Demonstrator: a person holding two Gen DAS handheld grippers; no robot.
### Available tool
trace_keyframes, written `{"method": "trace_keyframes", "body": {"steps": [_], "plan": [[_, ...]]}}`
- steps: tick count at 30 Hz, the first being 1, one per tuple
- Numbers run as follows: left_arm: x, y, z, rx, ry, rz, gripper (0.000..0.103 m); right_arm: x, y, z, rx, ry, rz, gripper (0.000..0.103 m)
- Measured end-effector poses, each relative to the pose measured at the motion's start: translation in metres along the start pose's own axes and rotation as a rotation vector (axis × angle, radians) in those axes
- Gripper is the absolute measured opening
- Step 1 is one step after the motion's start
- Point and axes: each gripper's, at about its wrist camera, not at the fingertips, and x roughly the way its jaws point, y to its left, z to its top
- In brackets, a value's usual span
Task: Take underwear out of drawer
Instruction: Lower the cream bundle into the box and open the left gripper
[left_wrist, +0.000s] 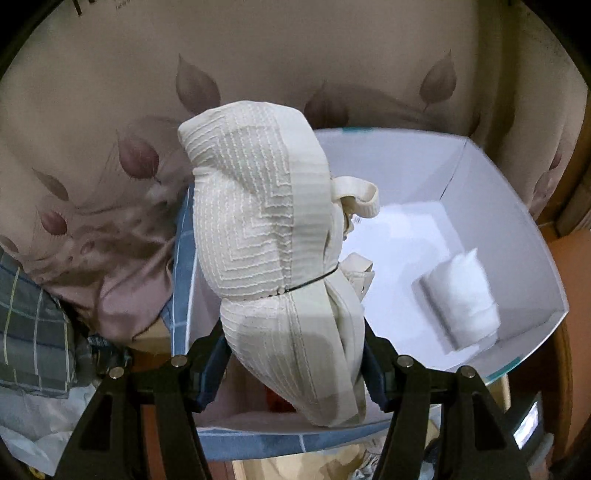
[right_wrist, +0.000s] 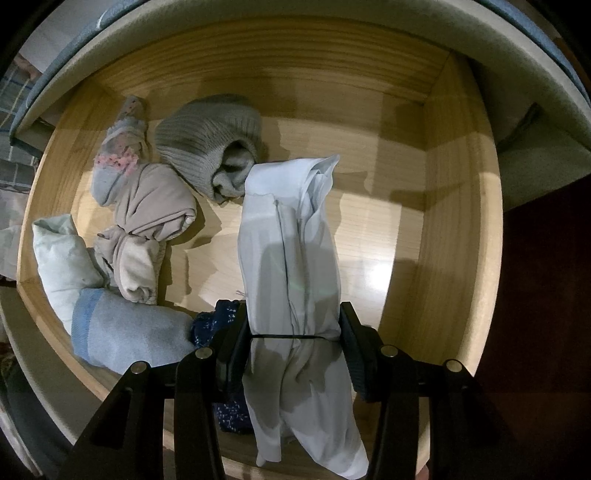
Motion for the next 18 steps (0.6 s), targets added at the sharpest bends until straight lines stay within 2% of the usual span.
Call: {"method": "trace_keyframes", "body": {"steps": [9, 18], "plan": [[0.009, 0.003, -0.014, -0.076, 0.050, 0.003, 0.064, 0.001, -0.005, -0.001, 0.001, 0.000, 0.008, 0.044], [-0.001, -0.006, -0.021, -0.119, 0.082, 0.029, 0.066, 0.001, -0.005, -0.001, 0.000, 0.000, 0.008, 0.044]]}}
